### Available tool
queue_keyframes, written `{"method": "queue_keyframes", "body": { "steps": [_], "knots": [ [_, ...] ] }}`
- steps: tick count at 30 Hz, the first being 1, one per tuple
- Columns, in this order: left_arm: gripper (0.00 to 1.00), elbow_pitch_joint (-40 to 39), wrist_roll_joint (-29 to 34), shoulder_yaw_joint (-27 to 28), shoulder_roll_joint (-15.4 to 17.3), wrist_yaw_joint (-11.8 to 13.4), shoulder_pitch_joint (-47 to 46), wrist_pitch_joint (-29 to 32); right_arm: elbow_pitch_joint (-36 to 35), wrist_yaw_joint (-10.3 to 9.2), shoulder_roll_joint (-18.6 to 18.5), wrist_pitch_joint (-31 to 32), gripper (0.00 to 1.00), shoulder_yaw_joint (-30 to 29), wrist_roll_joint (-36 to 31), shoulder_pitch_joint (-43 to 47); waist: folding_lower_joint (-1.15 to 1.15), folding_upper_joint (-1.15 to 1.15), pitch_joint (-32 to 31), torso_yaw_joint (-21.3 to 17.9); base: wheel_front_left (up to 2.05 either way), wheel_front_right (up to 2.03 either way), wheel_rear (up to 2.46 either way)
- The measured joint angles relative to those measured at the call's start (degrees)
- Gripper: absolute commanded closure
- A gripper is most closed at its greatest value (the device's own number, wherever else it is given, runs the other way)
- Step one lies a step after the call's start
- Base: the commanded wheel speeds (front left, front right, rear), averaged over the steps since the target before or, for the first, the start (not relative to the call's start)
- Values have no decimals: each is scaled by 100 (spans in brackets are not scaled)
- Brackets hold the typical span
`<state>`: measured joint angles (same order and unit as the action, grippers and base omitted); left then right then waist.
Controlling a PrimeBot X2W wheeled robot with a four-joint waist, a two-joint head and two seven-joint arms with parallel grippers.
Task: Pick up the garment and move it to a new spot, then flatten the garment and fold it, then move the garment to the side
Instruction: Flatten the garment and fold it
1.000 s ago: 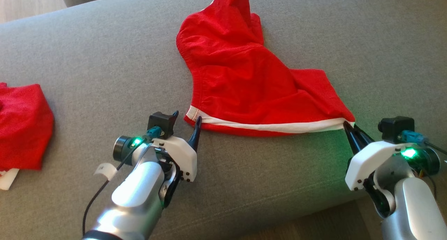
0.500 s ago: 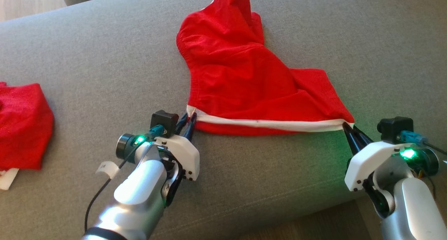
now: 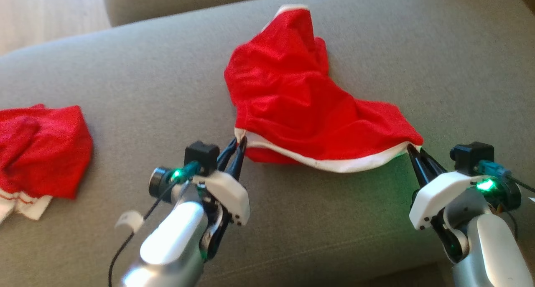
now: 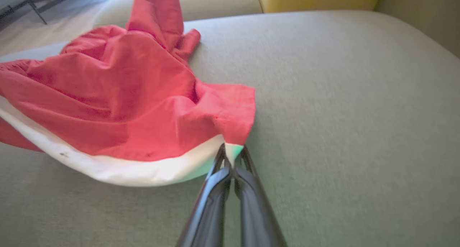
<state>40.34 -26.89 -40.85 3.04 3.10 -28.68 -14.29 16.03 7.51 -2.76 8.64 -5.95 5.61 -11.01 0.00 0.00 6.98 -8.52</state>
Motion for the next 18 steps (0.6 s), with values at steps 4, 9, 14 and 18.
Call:
{"method": "queue_keyframes", "body": {
  "steps": [4, 9, 14, 18],
  "knots": [
    [100, -553, 8, 159, 131, -2, 466, 0, -57, 0, 1, -311, 100, 38, -3, 1, 0, 0, -303, 152, 0, 0, 0],
    [100, -1405, -27, 472, 332, -5, 814, -1, -149, 0, 0, -576, 100, 93, -2, -10, 0, 0, -631, 317, 0, 0, 0],
    [100, -2516, -94, 825, 692, 96, 1123, 2, -398, 0, -1, -1015, 100, 140, -3, -266, 0, 0, -1002, 554, 0, 0, 0],
    [100, -3265, -387, 1046, 789, 198, 1365, 59, -726, 0, -1, -1222, 100, 265, 1, -478, 0, 0, -1203, 671, 0, 0, 0]
  ]
}}
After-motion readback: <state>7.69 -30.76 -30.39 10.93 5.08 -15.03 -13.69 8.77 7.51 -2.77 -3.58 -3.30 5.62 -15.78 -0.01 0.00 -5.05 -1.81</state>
